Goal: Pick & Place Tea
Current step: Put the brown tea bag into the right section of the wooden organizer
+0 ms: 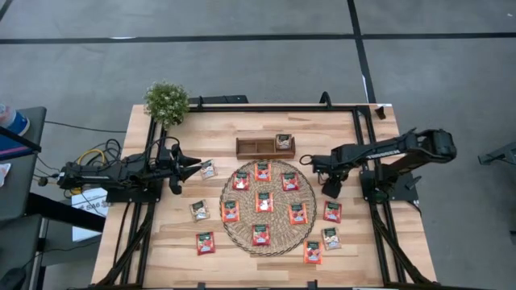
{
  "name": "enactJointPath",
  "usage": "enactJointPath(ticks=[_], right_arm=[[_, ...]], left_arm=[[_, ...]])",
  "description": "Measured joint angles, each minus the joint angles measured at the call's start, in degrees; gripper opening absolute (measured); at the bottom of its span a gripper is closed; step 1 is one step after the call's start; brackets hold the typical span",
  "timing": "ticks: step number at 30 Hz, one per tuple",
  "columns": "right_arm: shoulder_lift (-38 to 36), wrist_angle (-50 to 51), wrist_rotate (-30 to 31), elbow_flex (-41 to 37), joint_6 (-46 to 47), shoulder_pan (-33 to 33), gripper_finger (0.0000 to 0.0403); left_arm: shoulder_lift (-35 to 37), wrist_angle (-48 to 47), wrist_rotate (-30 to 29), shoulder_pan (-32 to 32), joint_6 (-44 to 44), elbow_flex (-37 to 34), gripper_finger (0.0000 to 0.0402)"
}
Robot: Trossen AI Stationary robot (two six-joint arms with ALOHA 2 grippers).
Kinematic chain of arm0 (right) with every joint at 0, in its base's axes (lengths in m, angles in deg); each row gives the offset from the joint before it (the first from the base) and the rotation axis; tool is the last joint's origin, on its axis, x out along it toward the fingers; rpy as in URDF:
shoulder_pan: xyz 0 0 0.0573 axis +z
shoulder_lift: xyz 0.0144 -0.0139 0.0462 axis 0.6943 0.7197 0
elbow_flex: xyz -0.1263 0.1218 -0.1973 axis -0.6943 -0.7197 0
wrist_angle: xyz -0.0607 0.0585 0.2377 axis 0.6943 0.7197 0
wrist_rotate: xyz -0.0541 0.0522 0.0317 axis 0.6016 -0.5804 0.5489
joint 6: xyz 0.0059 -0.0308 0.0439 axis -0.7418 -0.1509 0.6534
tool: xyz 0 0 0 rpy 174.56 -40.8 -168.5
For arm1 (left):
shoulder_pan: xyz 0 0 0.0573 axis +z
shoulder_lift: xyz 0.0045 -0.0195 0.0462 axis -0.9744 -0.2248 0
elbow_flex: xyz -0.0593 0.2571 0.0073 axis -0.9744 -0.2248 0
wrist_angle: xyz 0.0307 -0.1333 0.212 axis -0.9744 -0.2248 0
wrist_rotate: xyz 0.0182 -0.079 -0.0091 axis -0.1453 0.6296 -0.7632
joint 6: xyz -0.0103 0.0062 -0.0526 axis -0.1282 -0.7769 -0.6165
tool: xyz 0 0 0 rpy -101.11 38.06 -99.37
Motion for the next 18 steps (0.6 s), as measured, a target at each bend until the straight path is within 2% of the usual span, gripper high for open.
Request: enactJointPath(ticks=[5, 10, 18], right_arm=[[5.43, 0.17, -0.81, 0.72, 1.16, -0.11, 0.0183], [6.45, 0.54, -0.96, 1.88, 1.19, -0.07, 0.0169], [6.28, -1.43, -3.17, 2.86, 2.22, -1.52, 0.0108]], left_arm=[[-0.02, 0.00, 0.00, -0.02, -0.01, 0.00, 0.0133], [-0.02, 0.01, -0.02, -0.02, -0.01, 0.00, 0.0133], [-0.02, 0.00, -0.02, -0.02, 0.00, 0.00, 0.0133]])
